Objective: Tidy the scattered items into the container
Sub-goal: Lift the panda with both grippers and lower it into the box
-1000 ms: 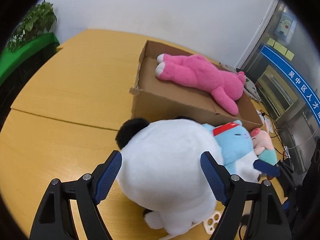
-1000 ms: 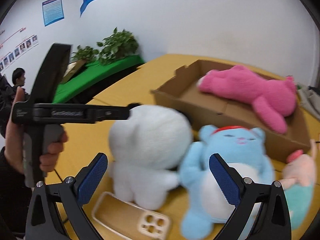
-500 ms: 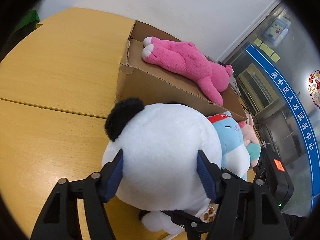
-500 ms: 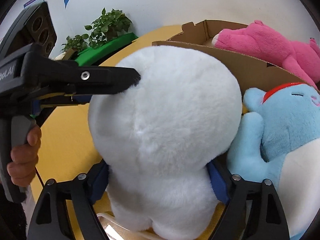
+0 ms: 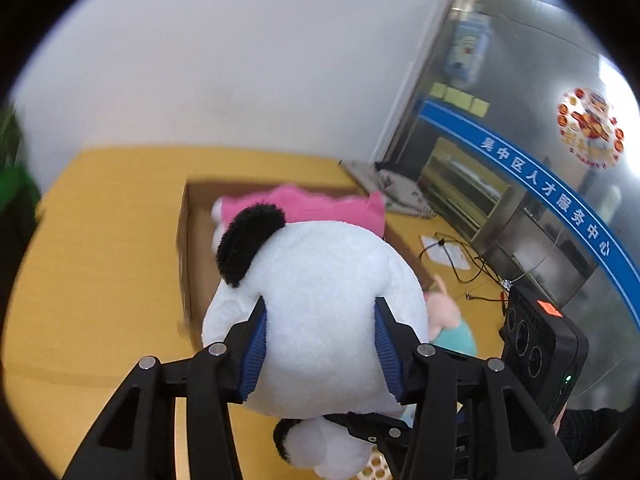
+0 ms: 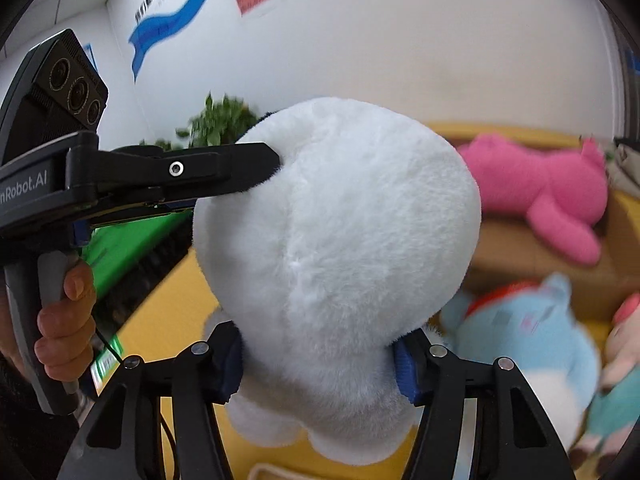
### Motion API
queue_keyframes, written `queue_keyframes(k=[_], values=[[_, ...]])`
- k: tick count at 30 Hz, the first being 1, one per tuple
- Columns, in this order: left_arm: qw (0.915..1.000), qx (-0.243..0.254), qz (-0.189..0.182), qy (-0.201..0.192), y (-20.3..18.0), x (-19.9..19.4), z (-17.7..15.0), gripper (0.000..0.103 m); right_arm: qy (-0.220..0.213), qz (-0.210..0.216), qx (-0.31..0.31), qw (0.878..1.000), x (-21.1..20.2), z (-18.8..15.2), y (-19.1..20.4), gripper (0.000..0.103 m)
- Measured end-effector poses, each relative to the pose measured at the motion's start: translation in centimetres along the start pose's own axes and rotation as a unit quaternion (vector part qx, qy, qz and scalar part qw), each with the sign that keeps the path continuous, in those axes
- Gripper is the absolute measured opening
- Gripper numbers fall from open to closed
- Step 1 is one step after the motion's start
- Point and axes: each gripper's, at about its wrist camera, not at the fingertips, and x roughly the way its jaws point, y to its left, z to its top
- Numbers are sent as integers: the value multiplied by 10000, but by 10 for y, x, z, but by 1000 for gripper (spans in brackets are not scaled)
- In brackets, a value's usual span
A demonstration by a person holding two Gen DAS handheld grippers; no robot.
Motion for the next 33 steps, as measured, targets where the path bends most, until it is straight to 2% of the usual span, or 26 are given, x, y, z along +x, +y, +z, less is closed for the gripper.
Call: queue_keyframes(k=[4,6,9,11,14,17,21,26,32,33], values=[[9978,635,18,-195,-16,4,77,48,-506,-173,-1,9986,-15,66,-13,65],[9968,771,59,-215,-14,15,102,48,-655,-219,156,9975,-12,94,-24,65],[9971,753,91,-76,2,42,127,48,-695,-279,477,9961,12,121,-43,65],[9977,653,92,182,21,70,133,48,-635,-352,718,9948,32,124,-54,65],[9970,481,140,597,52,120,126,47,-466,-468,1212,9904,84,118,-79,65],[9946,177,161,1006,90,169,103,47,-93,-570,1698,9838,136,97,-98,65],[9895,-335,14,1408,139,211,67,48,458,-776,1929,9771,194,63,-111,65],[9885,-571,-217,1383,161,214,48,52,741,-998,1777,9762,218,49,-105,66],[9887,-374,144,1443,156,205,31,56,1166,-1058,1734,9722,225,41,-86,66],[9887,-407,184,1430,156,204,31,59,1220,-1080,1703,9718,226,40,-84,66]])
